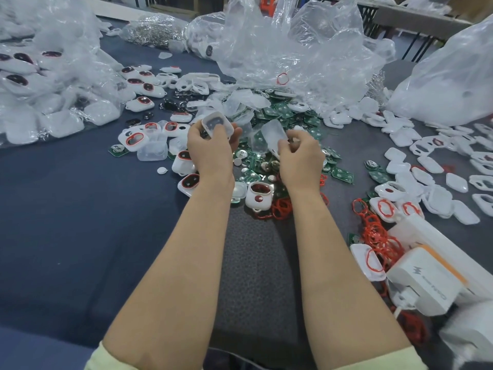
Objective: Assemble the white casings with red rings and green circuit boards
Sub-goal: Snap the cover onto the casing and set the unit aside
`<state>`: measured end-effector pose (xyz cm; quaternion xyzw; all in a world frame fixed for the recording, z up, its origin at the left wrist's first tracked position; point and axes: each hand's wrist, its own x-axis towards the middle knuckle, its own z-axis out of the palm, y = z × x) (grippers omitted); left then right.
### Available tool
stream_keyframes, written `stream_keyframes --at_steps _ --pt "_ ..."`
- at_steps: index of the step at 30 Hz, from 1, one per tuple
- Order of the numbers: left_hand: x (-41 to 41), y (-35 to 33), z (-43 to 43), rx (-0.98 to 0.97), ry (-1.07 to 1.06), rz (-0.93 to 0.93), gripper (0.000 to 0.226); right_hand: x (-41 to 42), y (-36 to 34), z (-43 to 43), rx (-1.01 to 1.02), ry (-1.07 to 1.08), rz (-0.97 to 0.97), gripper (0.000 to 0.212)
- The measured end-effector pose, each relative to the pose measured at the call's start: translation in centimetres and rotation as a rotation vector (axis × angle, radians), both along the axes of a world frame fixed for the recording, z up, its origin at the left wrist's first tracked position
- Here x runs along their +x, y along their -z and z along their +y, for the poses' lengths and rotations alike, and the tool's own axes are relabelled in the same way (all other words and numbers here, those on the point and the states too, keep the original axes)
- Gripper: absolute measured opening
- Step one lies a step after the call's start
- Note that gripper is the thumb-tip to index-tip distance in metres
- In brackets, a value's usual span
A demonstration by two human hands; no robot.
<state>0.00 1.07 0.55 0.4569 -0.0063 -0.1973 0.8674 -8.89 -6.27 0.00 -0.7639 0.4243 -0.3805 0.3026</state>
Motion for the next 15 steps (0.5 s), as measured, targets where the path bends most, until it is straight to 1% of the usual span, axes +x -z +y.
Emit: stream_keyframes --at_steps 2,4,6,7,10,11,12,15 --pt "0.03 0.08 -0.08 0.009 0.011 0.001 0.02 -0.13 -0.33 -0.02 0.032 -0.007 -0.059 0.034" --pt "0.01 0.12 -0.18 0.019 0.017 0.006 0.021 -0.12 -0.55 0.06 -0.027 -0.041 -0.015 0.029" --pt "-0.02 0.13 -0.29 0.039 0.026 0.0 0.021 -0.13 -0.66 0.07 -0.115 -0.095 0.136 0.02" --pt "-0.05 0.15 -0.34 0.05 0.033 -0.012 0.021 -0.14 -0.72 0.06 -0.128 -0.14 0.23 0.018" --pt "-0.18 0.25 -0.36 0.057 0.065 -0.039 0.011 0.02 -0.75 0.17 -0.064 -0.269 0.507 0.028" --pt "-0.19 0.26 -0.34 0.053 0.076 -0.037 0.007 0.14 -0.67 0.19 -0.047 -0.284 0.563 0.031" --pt "-0.18 0.32 -0.35 0.05 0.084 -0.035 0.005 0.26 -0.6 0.19 -0.043 -0.284 0.585 0.031" --pt "-0.1 0.47 -0.39 0.088 0.106 -0.069 0.008 0.43 -0.65 0.23 -0.052 -0.259 0.571 0.024"
